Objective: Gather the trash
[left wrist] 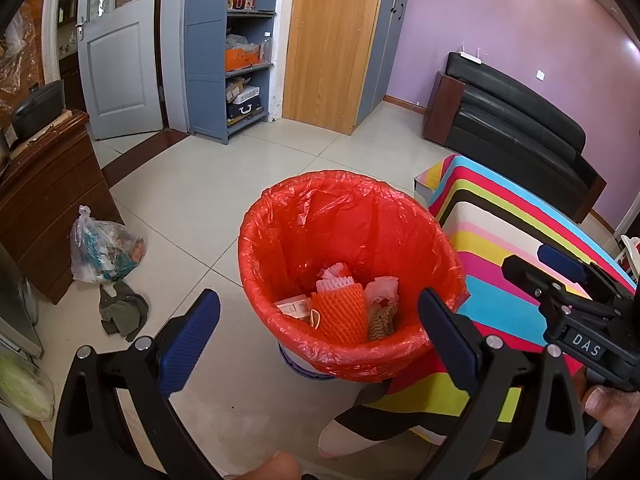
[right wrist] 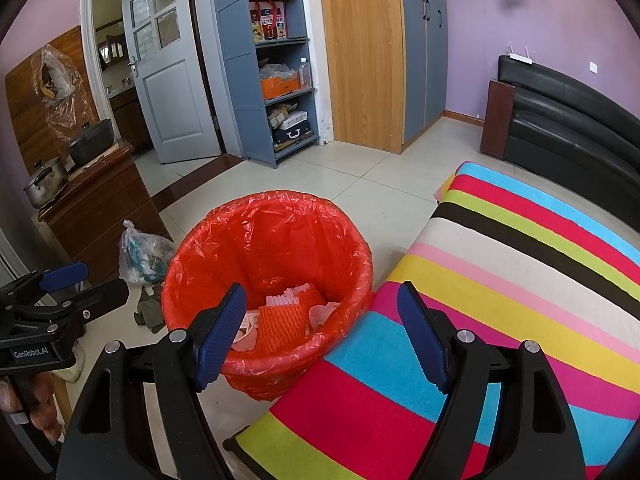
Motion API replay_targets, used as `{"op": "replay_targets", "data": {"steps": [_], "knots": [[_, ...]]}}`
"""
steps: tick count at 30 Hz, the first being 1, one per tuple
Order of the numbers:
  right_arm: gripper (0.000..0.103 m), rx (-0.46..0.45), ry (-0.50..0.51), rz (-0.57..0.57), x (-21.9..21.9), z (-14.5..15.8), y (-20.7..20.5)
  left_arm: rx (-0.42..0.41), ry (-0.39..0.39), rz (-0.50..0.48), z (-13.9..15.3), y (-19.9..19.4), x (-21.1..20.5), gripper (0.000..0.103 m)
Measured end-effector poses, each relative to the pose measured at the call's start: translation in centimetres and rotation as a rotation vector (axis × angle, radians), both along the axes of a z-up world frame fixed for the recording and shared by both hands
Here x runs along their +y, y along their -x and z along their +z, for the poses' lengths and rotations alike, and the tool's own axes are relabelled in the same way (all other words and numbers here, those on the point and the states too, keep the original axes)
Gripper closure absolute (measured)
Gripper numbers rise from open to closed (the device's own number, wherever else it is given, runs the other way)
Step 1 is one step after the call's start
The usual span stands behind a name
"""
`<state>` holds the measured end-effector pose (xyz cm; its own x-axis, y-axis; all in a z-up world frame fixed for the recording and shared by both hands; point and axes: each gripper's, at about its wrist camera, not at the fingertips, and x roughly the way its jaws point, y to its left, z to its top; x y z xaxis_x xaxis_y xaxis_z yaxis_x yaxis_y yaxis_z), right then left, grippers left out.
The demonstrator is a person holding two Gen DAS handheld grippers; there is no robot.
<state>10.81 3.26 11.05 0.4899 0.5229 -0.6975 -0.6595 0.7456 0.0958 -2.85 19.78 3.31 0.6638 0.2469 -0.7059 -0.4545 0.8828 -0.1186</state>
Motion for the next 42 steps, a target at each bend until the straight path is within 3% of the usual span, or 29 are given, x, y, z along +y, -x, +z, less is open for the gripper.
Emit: {"op": "replay_targets", "data": {"steps": [42], "knots": [[0.029,-0.002,0.003,0.003,0.04,-0.06,-0.05,0.0,0.017,-0.029,-0.36,-0.36,-0.51,0.007]]}}
